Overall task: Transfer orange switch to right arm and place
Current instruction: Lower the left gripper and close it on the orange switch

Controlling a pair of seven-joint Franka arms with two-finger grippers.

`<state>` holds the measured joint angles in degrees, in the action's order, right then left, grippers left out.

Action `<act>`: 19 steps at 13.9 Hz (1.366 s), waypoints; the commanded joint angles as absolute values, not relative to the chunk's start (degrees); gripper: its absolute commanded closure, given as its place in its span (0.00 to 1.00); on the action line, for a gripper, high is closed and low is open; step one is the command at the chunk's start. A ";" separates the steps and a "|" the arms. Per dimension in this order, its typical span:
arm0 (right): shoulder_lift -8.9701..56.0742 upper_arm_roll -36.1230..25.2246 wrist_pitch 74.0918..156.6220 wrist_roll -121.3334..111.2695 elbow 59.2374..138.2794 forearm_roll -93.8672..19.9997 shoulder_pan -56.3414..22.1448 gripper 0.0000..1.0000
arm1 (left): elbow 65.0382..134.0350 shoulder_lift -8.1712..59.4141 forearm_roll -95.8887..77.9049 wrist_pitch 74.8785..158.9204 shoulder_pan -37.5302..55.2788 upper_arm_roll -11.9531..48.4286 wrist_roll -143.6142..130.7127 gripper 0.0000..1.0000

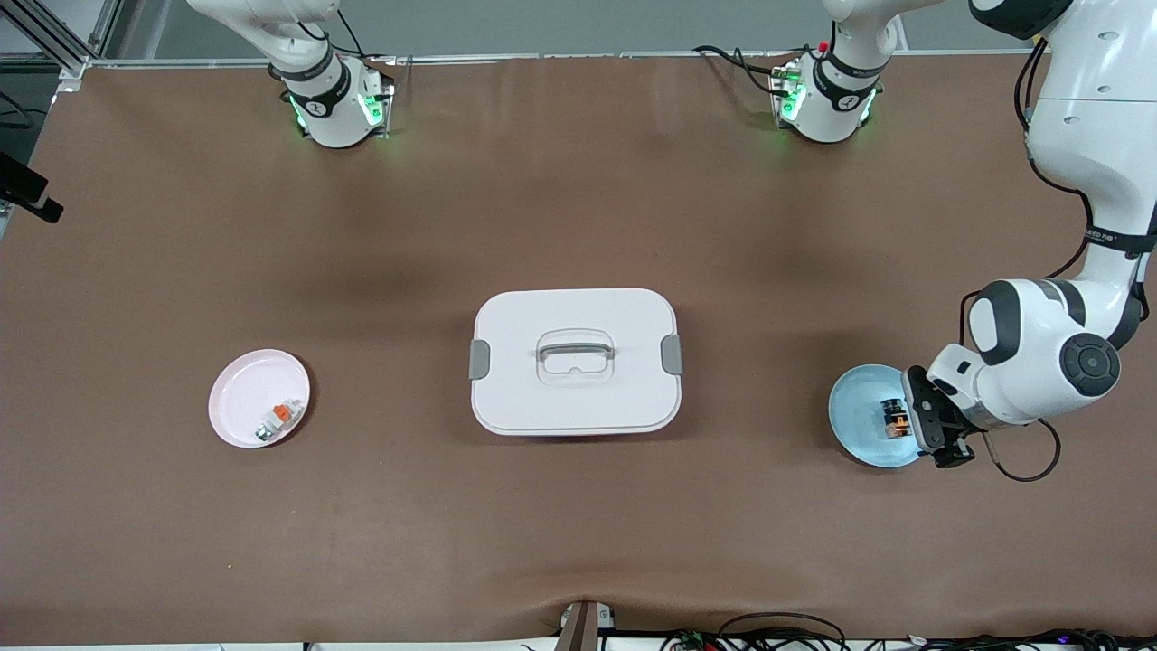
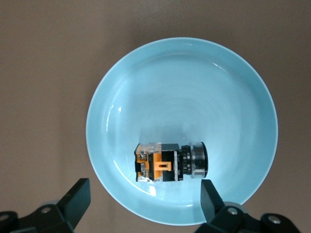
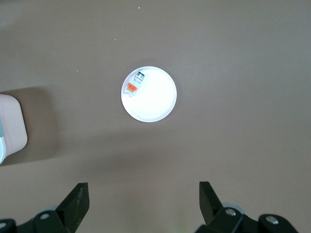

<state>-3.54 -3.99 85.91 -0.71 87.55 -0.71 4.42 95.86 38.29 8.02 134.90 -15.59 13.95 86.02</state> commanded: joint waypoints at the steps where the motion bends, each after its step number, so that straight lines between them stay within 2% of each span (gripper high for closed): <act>1: -4.04 -3.78 85.25 -0.97 87.36 -1.23 5.10 0.00 | 96.76 38.23 8.17 135.62 -16.08 14.24 84.82 0.00; 19: -3.78 -3.87 84.72 -0.79 87.36 -1.23 5.19 0.00 | 99.76 39.99 8.26 141.14 -15.38 14.33 83.50 0.00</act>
<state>-3.54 -4.24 84.94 -0.71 87.55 -0.70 4.43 99.30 39.47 8.02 139.01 -15.18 14.04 84.10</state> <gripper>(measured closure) 0.000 0.000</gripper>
